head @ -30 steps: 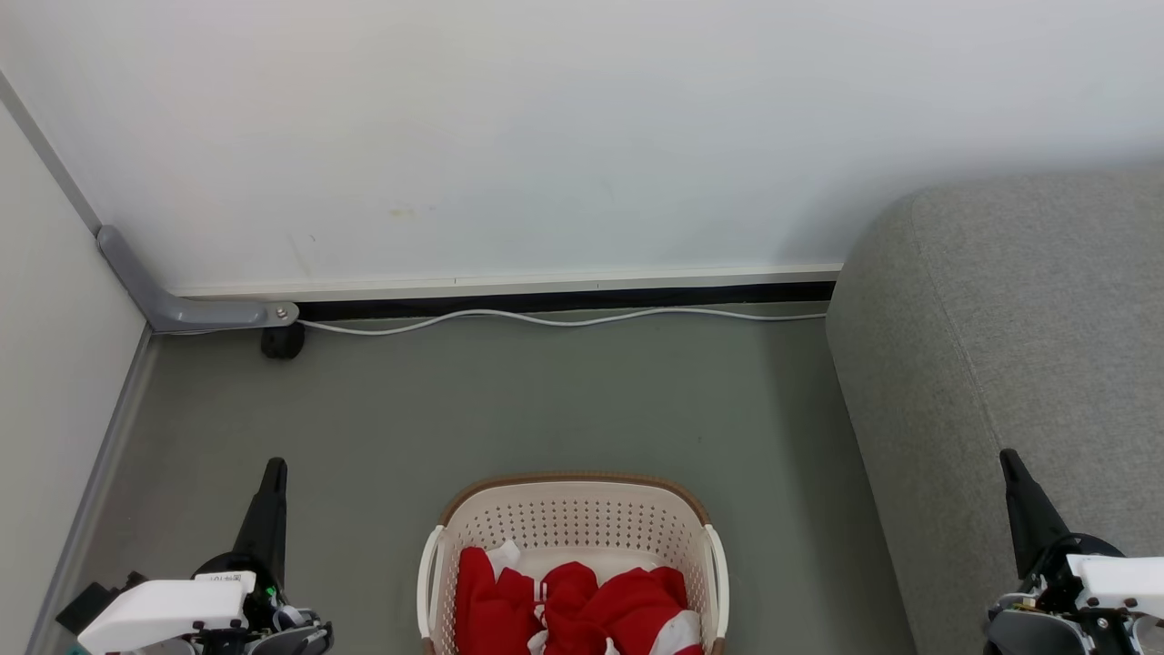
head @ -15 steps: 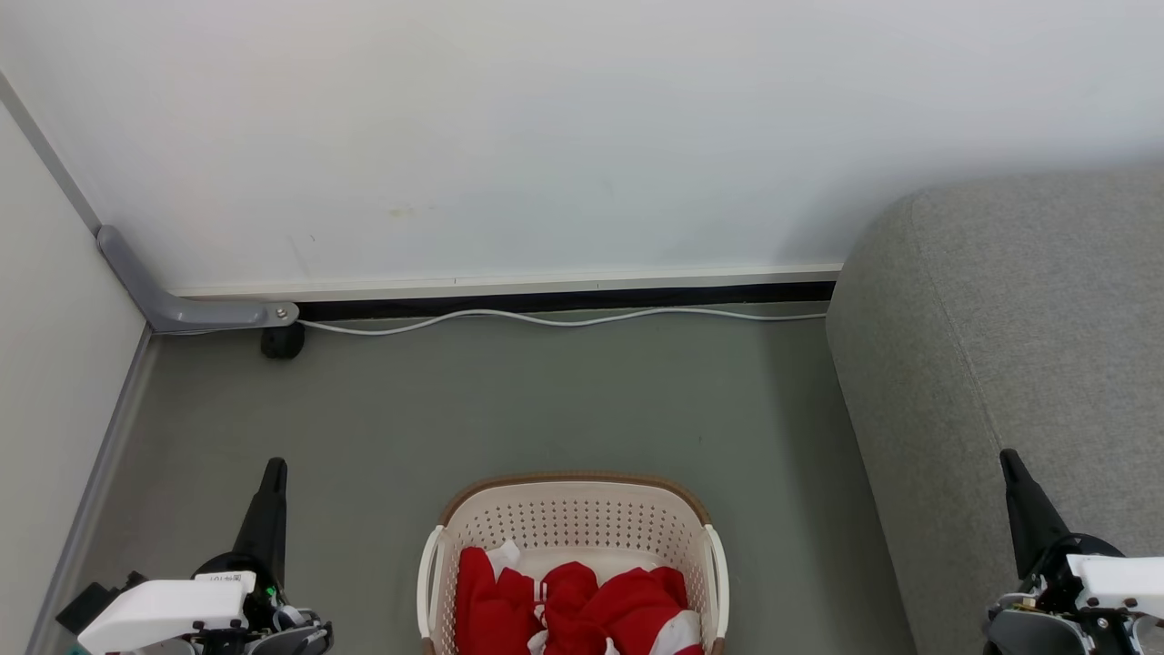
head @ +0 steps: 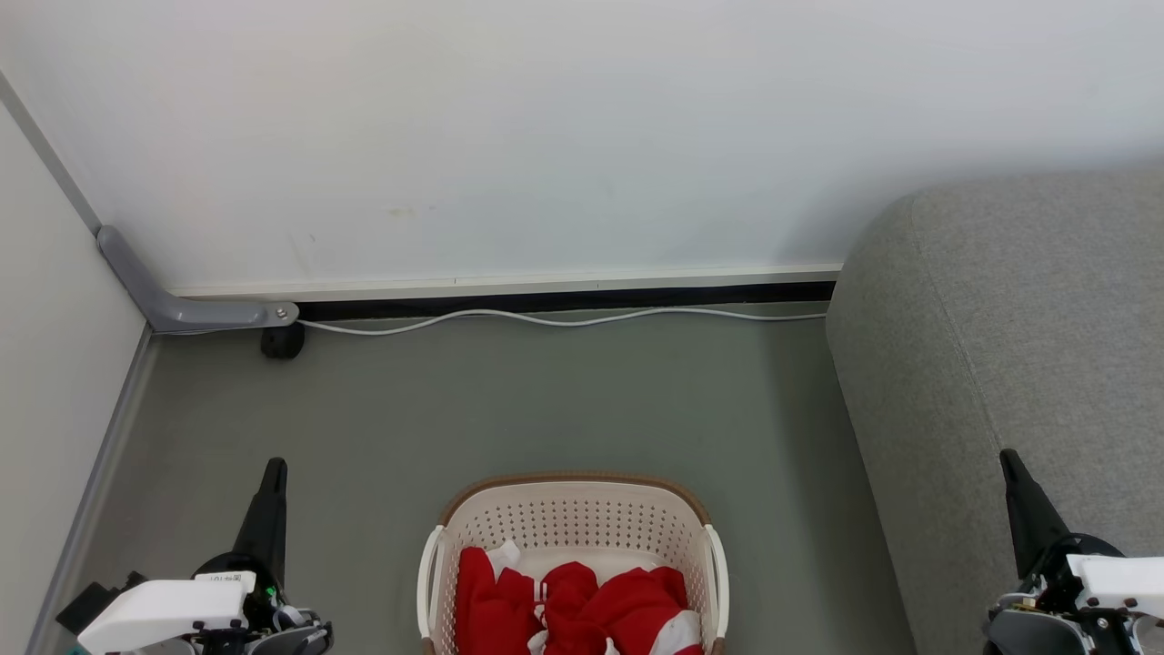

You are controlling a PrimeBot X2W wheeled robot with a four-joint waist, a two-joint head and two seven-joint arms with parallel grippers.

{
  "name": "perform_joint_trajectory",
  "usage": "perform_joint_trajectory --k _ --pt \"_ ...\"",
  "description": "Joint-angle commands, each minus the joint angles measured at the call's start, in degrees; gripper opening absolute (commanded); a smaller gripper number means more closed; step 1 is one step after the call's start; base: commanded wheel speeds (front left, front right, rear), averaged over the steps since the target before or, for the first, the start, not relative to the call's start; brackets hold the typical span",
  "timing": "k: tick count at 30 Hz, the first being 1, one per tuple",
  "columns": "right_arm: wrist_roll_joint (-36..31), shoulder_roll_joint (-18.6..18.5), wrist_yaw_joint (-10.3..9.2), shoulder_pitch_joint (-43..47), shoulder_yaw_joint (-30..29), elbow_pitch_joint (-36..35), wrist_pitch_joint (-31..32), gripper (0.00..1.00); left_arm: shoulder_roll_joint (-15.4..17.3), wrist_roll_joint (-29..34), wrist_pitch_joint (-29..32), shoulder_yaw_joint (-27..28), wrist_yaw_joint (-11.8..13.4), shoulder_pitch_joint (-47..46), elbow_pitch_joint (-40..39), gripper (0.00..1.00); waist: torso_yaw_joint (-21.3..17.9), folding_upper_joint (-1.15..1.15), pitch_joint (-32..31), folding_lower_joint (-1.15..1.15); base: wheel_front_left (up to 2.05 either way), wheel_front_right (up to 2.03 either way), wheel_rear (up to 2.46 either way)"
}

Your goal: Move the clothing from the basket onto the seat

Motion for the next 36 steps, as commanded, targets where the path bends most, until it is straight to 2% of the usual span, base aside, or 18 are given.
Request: perform_joint_trajectory --k 1,36 --pt "0.68 -0.59 0.09 -2.09 0.98 -1.75 0.41 0.00 0.98 -0.23 0.40 1.87 -0.47 -3.29 -1.61 0.00 0.00 0.00 0.00 0.00 0.00 0.00 0.00" --pt "0.68 -0.59 0.09 -2.09 0.98 -1.75 0.41 0.00 0.98 -0.23 0.40 1.87 -0.47 -3.29 -1.61 0.00 0.00 0.00 0.00 0.00 0.00 0.00 0.00"
